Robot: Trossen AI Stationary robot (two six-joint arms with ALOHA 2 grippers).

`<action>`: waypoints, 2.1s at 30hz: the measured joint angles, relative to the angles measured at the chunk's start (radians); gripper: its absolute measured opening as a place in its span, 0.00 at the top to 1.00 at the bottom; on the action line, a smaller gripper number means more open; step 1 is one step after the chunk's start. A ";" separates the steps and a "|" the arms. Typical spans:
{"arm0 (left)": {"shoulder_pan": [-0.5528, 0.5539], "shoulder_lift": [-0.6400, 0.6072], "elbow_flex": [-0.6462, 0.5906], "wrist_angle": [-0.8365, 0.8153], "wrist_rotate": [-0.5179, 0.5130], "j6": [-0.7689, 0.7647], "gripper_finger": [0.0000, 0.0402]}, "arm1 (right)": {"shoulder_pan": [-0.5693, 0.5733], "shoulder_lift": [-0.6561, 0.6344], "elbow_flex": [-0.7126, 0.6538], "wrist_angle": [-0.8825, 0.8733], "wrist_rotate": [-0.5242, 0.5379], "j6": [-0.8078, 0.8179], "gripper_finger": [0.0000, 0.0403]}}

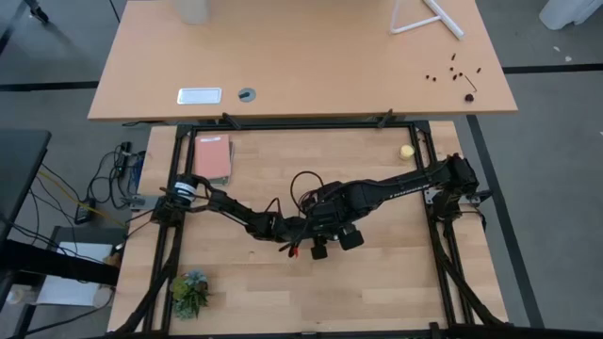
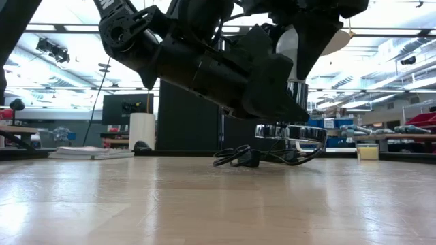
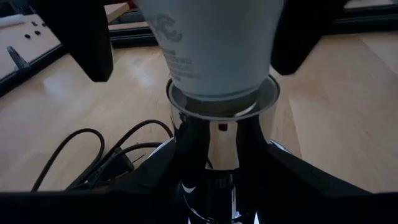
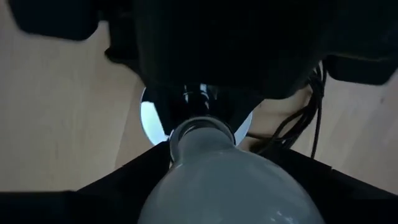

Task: Screw lightbulb
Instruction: Insert the lightbulb into the lamp

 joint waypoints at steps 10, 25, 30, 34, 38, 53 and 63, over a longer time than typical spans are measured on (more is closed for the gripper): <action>-0.014 0.000 0.000 0.004 -0.146 -0.008 0.51 | -0.008 0.000 0.000 0.011 0.050 0.292 0.36; -0.024 0.001 -0.001 0.005 -0.266 -0.034 0.51 | -0.040 0.001 0.000 0.078 0.104 0.340 0.32; -0.024 0.001 -0.001 0.005 -0.256 -0.033 0.51 | -0.040 -0.002 0.009 0.072 0.066 0.225 0.26; -0.025 -0.002 0.002 0.018 -0.255 -0.033 0.51 | -0.040 -0.001 0.047 0.063 0.033 0.190 0.19; -0.025 -0.004 0.004 0.027 -0.252 -0.033 0.51 | -0.040 0.000 0.088 0.035 0.033 0.190 0.14; -0.025 -0.003 0.003 0.009 -0.244 -0.055 0.51 | -0.031 -0.028 0.103 0.016 0.026 0.192 0.15; -0.024 -0.002 0.002 0.005 -0.234 -0.056 0.51 | 0.001 -0.100 0.103 0.013 0.033 0.186 0.15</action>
